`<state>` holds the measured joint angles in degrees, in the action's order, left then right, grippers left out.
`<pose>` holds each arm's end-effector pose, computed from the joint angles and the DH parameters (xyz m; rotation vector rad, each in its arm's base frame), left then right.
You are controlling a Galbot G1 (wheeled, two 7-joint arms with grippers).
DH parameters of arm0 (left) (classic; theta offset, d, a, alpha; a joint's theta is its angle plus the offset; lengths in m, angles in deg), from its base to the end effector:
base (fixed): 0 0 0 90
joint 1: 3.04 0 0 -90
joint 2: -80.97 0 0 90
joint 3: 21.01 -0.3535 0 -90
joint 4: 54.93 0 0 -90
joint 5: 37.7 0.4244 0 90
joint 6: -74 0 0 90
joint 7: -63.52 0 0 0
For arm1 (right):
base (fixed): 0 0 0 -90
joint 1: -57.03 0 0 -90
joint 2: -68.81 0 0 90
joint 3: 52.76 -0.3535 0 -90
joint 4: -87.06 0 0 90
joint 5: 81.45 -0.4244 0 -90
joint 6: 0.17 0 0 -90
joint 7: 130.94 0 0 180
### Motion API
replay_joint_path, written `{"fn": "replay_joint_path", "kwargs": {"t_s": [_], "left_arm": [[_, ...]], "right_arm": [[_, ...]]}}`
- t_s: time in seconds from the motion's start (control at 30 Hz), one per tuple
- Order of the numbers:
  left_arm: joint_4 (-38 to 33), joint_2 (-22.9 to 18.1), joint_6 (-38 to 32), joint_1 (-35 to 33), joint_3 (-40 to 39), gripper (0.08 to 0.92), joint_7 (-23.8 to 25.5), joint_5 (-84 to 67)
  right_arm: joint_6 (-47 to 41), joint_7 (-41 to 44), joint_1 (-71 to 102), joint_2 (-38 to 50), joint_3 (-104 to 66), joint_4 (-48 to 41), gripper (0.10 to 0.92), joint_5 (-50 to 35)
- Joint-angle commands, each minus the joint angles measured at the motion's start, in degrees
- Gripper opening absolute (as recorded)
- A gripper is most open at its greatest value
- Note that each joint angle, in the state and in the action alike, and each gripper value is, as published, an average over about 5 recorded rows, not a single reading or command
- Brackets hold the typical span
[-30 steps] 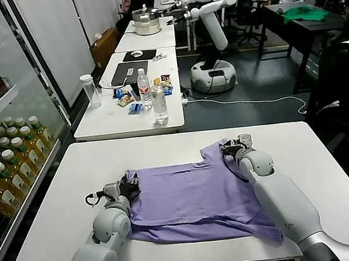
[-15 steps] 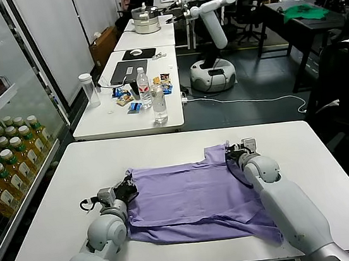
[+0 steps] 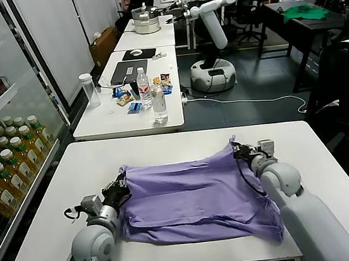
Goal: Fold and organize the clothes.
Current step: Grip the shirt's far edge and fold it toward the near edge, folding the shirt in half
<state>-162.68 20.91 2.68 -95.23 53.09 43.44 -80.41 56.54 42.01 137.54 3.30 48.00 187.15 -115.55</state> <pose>0.3789 0.0159 -0.2641 -0.1328 -2.8300 0.2155 0.4521 -0.0447 -0.2148 0.2519 -2.7756 -0.0819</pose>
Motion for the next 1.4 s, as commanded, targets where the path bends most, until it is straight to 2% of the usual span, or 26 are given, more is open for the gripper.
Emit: {"fn": "replay_joint_path", "kwargs": {"t_s": [0.03,0.43,0.8,0.93,1.13,1.4], "left_arm": [[-7.1,1.5,0.8,-7.2,1.5,0.098,0.1,-0.7],[-11.3,3.3,1.4,-14.7,2.5,0.097,0.0,0.9],[-7.7,2.3,2.5,-14.9,1.4,0.098,0.8,5.5],[-7.0,1.6,2.1,-14.6,1.6,0.14,0.6,8.4],[-9.7,-0.4,0.4,-16.5,2.4,0.305,-1.8,13.4],[-15.3,-7.3,0.4,-21.4,0.7,0.539,-6.3,19.3]], "right_arm": [[0.1,-0.2,14.8,1.7,-8.7,16.3,0.115,-0.5],[0.2,0.4,28.1,-0.5,-16.3,23.7,0.115,1.5],[0.2,0.3,26.6,-2.6,-13.6,18.1,0.124,6.7],[0.5,0.5,26.1,-3.1,-12.3,17.0,0.206,9.4],[1.7,1.0,29.2,-3.3,-12.8,20.0,0.378,11.8],[2.0,1.3,33.7,-3.6,-14.6,24.7,0.612,11.8]]}}
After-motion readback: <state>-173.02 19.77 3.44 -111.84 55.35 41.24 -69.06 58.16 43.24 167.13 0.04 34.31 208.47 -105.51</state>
